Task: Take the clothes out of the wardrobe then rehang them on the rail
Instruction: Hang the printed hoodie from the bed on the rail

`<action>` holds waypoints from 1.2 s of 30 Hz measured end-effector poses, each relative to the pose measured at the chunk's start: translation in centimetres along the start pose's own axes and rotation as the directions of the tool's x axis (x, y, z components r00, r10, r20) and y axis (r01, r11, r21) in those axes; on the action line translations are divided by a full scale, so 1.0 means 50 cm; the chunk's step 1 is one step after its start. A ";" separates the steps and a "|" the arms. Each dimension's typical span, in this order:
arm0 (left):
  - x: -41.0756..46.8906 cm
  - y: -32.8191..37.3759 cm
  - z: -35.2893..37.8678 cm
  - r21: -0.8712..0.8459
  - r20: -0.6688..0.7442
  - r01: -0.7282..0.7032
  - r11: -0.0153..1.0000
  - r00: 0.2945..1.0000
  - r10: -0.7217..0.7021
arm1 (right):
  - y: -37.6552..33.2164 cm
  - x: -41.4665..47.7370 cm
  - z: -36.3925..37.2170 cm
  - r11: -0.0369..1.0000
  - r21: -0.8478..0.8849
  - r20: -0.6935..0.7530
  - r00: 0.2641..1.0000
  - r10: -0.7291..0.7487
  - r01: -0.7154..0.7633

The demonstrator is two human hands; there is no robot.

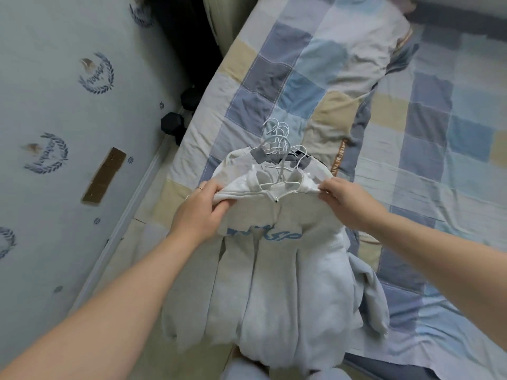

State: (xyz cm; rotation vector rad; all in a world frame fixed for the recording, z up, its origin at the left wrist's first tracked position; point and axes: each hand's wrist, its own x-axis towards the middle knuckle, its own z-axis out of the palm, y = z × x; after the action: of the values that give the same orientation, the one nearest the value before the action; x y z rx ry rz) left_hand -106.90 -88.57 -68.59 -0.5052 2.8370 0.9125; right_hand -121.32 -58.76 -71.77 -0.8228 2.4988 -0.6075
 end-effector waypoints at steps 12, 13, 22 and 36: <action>-0.464 0.133 -0.096 -0.163 -0.144 0.217 0.963 0.960 -0.240 | -0.175 -0.269 -0.128 0.917 -0.122 0.028 0.925 -0.379 0.379; -0.499 0.138 -0.099 -0.179 -0.159 0.236 0.955 0.951 -0.264 | -0.194 -0.282 -0.132 0.905 -0.132 0.042 0.914 -0.403 0.404; -0.827 0.131 -0.135 -0.231 -0.386 0.304 0.924 0.844 -0.374 | -0.396 -0.405 -0.113 0.790 -0.176 0.087 0.809 -0.582 0.587; -1.456 0.038 -0.028 -0.264 -0.509 0.343 0.902 0.744 -0.432 | -0.597 -0.887 0.154 0.658 -0.173 0.137 0.679 -0.721 0.733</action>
State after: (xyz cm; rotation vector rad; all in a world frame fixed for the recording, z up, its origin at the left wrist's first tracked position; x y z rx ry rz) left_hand -39.33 -67.79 -51.01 -1.5607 2.9325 1.0277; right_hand -71.87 -54.44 -50.51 -1.9486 2.1235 -0.5364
